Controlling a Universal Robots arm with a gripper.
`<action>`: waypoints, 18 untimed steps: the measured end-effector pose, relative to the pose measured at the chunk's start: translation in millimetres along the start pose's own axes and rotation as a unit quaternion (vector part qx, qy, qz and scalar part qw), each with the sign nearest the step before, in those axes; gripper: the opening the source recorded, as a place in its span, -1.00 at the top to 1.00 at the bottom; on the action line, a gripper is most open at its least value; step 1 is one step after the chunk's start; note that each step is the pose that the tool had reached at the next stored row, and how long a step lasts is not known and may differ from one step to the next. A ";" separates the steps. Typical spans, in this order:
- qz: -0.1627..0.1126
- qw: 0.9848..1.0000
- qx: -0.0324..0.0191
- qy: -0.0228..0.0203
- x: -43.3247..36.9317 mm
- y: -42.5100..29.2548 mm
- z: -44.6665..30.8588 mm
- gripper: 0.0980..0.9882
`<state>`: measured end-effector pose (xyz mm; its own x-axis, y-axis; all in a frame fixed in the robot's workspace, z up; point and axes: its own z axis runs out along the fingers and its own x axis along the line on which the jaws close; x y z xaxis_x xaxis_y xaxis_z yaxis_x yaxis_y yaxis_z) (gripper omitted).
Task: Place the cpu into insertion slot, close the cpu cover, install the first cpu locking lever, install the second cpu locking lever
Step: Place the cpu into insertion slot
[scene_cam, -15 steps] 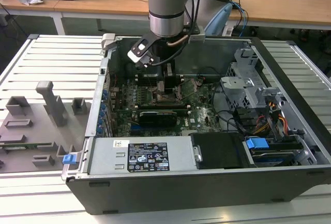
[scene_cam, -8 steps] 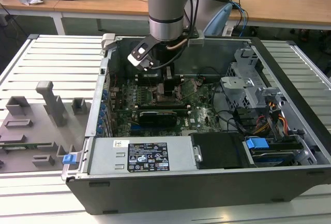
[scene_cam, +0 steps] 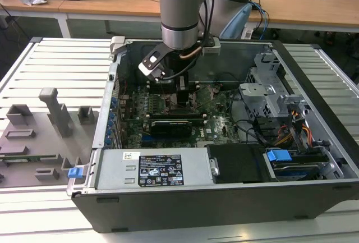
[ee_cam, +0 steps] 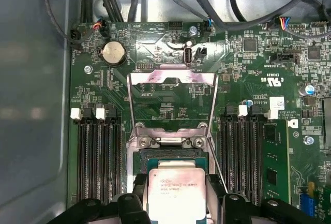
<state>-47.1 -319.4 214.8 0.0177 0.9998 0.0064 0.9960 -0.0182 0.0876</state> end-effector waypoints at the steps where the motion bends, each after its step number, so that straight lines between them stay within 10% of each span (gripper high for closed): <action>1: 0.000 1.000 0.000 0.000 0.0 0.0 0.4 0.02; 18: 0.005 1.000 0.000 -0.001 2.2 -1.0 11.1 0.02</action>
<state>-47.0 -317.1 203.7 0.0282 0.9996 0.0048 0.9957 -0.0285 0.0877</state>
